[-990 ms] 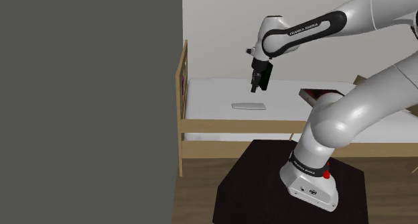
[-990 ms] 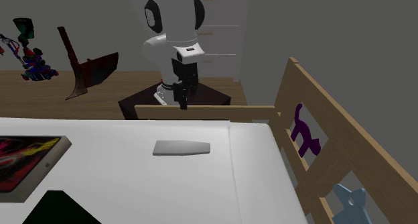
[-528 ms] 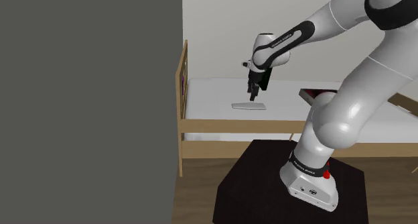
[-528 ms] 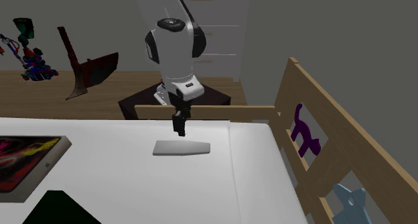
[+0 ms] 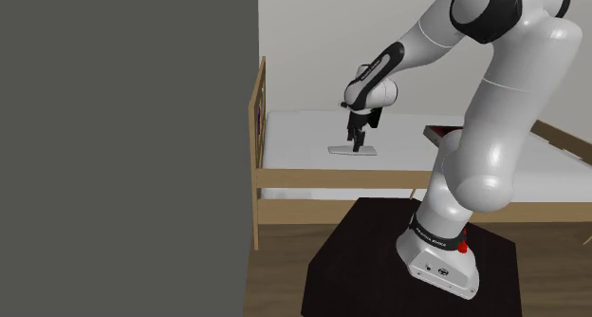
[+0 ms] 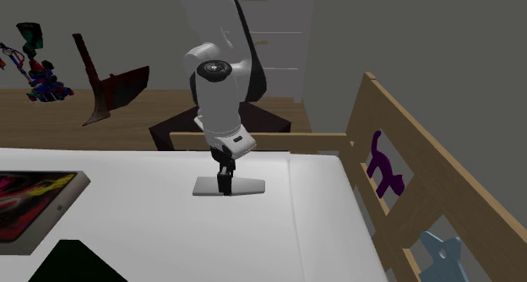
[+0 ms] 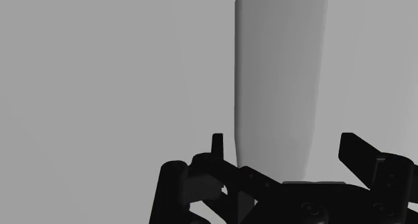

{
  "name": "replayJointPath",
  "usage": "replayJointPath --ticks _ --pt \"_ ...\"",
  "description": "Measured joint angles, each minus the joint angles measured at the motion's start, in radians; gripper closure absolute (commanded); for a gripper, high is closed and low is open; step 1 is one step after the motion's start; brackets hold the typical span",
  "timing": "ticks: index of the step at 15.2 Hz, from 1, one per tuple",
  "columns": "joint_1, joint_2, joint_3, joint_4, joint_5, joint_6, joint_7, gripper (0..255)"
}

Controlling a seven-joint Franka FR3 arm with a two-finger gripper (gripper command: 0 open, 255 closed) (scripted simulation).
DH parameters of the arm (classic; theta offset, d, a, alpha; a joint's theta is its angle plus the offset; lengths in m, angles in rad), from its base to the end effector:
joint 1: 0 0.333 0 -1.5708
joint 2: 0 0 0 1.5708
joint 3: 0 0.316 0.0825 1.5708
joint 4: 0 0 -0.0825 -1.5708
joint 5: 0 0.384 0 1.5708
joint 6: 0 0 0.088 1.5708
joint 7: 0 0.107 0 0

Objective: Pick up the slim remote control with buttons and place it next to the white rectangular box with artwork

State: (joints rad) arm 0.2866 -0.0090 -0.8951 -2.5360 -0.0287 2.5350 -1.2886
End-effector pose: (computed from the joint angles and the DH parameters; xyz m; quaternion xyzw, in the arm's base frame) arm 0.3755 -0.2607 0.2757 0.9387 0.3446 -0.0024 0.0046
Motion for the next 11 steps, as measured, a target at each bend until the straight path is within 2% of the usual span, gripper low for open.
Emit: replayJointPath --ticks 4,10,11 --pt "-0.002 0.085 0.015 -0.004 0.120 0.056 -0.089 0" --pt "-0.003 0.095 0.020 -0.006 0.138 0.065 -0.099 0" --pt "-0.003 0.095 0.020 -0.006 0.138 0.065 -0.099 255"
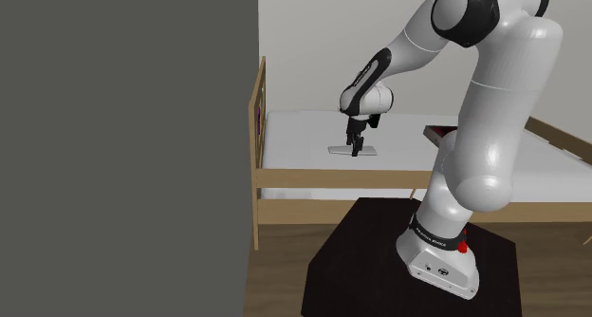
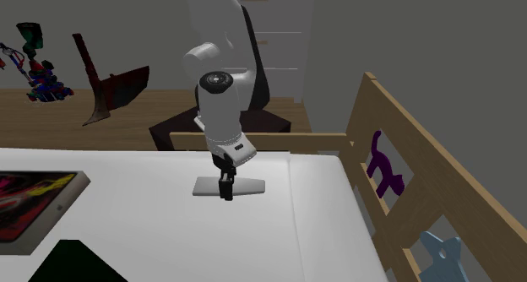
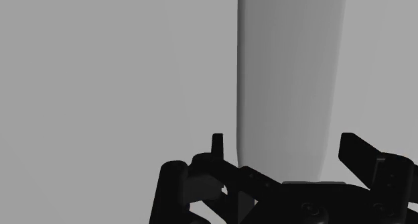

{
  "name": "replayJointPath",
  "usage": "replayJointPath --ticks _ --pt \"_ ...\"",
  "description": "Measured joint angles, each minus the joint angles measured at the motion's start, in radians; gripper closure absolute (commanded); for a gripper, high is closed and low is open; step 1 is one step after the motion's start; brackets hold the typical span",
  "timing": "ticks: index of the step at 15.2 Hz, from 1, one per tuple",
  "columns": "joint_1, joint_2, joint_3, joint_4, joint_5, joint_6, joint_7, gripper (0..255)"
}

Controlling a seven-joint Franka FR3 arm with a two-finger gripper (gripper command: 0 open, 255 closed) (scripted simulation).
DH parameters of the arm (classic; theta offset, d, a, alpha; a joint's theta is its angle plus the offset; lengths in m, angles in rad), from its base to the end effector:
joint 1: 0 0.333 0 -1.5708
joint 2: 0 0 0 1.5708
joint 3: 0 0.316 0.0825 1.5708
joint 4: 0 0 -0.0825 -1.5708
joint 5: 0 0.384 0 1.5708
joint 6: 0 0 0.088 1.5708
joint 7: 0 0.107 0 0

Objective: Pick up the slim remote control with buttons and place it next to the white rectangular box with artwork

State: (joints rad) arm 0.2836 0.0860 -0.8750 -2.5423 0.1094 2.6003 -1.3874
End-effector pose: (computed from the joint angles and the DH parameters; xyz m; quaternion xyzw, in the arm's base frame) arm 0.3759 -0.2606 0.2516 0.9386 0.3449 -0.0023 0.0050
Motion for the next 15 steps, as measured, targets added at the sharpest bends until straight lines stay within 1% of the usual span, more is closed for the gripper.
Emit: replayJointPath --ticks 10,12,15 --pt "0.000 0.000 0.000 0.000 0.000 0.000 0.000 255" --pt "0.006 -0.025 -0.011 0.001 -0.037 -0.016 0.028 255" --pt "0.012 -0.083 -0.024 0.004 -0.120 -0.055 0.089 255"
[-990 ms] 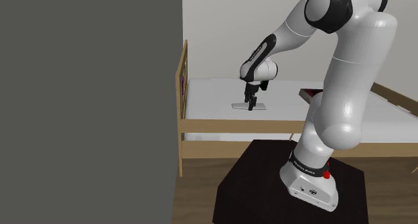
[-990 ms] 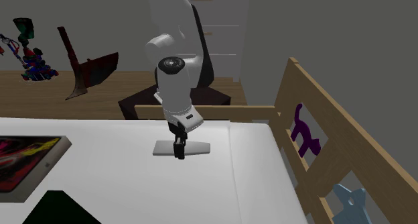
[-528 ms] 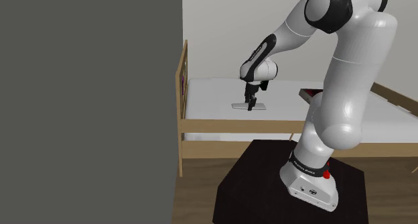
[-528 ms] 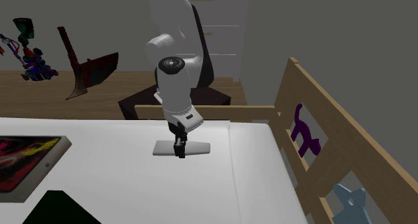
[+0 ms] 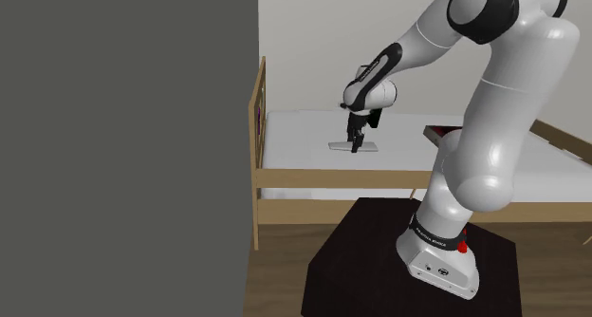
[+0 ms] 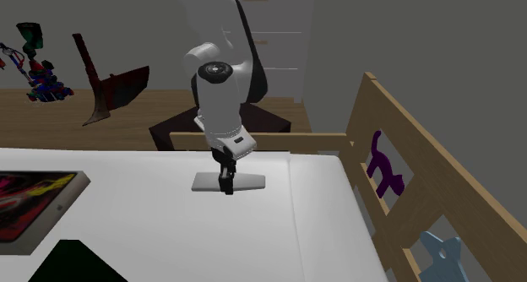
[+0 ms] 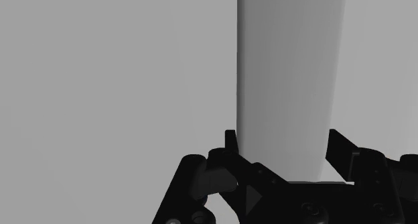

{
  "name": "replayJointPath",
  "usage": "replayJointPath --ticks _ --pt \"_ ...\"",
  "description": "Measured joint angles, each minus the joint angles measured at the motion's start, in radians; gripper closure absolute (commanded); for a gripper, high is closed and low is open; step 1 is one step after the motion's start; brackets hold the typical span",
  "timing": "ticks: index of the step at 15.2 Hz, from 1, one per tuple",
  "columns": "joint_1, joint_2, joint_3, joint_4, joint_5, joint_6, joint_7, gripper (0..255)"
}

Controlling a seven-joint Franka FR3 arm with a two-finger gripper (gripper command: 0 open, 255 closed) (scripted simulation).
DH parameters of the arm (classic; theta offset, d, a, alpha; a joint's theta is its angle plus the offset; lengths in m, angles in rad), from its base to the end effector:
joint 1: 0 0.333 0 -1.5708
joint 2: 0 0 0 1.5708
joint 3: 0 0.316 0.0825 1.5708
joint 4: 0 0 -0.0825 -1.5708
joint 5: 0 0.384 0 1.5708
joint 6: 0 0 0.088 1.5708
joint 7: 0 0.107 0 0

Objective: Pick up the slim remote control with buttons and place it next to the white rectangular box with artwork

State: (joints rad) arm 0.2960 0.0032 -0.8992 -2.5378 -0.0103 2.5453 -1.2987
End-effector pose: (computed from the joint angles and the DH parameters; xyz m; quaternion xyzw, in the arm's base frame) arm 0.3764 -0.2593 0.2725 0.9387 0.3448 -0.0018 0.0046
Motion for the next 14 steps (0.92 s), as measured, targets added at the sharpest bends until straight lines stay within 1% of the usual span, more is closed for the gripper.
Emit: replayJointPath --ticks 5,8,14 --pt "-0.015 -0.098 0.005 0.015 -0.121 -0.081 0.086 255" --pt "-0.029 -0.148 0.019 0.027 -0.171 -0.130 0.122 255" --pt "-0.055 -0.232 0.054 0.060 -0.235 -0.230 0.171 255"
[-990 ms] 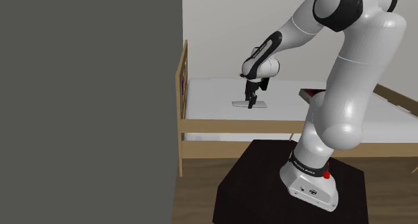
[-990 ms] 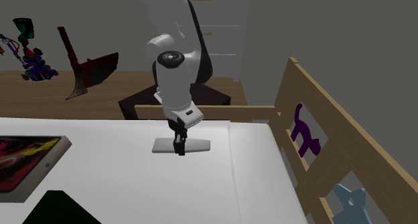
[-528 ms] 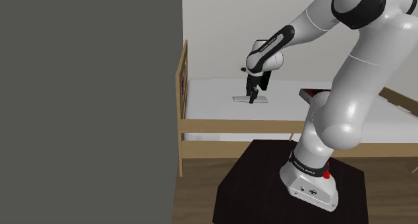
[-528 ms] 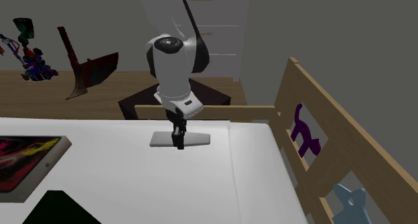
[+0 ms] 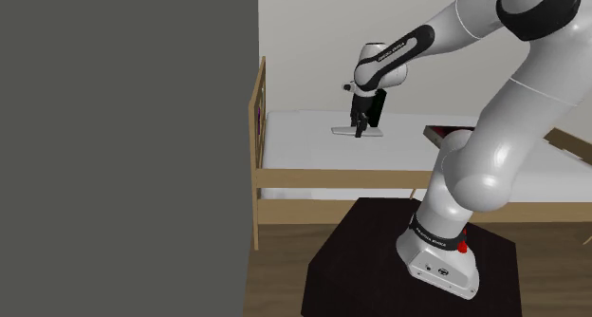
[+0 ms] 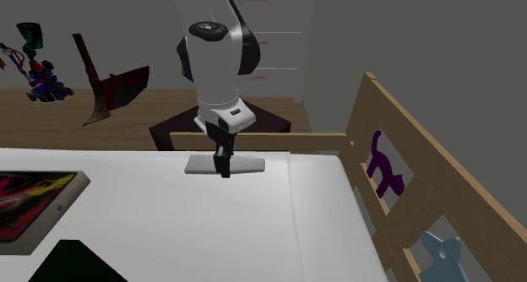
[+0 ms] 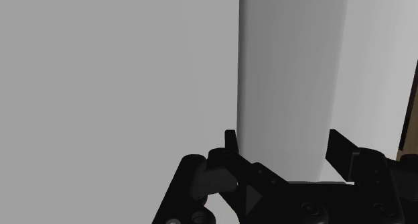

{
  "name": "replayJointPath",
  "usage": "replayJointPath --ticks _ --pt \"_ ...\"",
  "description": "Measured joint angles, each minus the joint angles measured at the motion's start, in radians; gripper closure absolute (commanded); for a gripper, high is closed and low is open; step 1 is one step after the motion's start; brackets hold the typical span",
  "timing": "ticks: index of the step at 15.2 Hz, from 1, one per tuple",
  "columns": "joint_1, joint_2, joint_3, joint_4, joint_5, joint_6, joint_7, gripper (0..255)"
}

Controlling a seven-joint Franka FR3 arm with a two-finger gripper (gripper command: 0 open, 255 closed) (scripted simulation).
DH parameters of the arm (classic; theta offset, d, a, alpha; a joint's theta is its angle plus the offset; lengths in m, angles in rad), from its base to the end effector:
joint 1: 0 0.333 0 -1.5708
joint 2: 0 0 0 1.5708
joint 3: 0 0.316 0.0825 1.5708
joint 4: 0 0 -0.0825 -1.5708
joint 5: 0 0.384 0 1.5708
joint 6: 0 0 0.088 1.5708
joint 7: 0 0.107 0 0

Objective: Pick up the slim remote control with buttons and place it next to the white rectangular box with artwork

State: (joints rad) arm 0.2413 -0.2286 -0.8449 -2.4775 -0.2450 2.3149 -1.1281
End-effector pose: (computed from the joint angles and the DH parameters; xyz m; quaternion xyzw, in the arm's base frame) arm 0.3758 -0.2604 0.3469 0.9386 0.3449 -0.0020 0.0050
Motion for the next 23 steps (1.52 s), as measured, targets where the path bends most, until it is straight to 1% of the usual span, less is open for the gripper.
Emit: replayJointPath --ticks 4,6,10,12,14,16,21,22,23 --pt "-0.012 -0.041 0.021 0.023 -0.023 -0.058 0.019 255" --pt "-0.034 -0.067 0.014 0.020 -0.045 -0.074 0.005 255" --pt "-0.100 -0.127 -0.022 -0.001 -0.106 -0.096 -0.052 255" --pt "-0.130 -0.143 -0.055 -0.001 -0.129 -0.102 -0.100 255" --pt "-0.172 -0.179 -0.072 -0.014 -0.165 -0.114 -0.131 255" --pt "-0.188 -0.179 -0.108 -0.004 -0.176 -0.114 -0.178 255" --pt "-0.251 -0.209 -0.189 0.020 -0.223 -0.136 -0.296 255" --pt "-0.246 -0.196 -0.220 0.039 -0.218 -0.135 -0.327 255" --pt "-0.257 -0.202 -0.233 0.038 -0.227 -0.135 -0.346 255"
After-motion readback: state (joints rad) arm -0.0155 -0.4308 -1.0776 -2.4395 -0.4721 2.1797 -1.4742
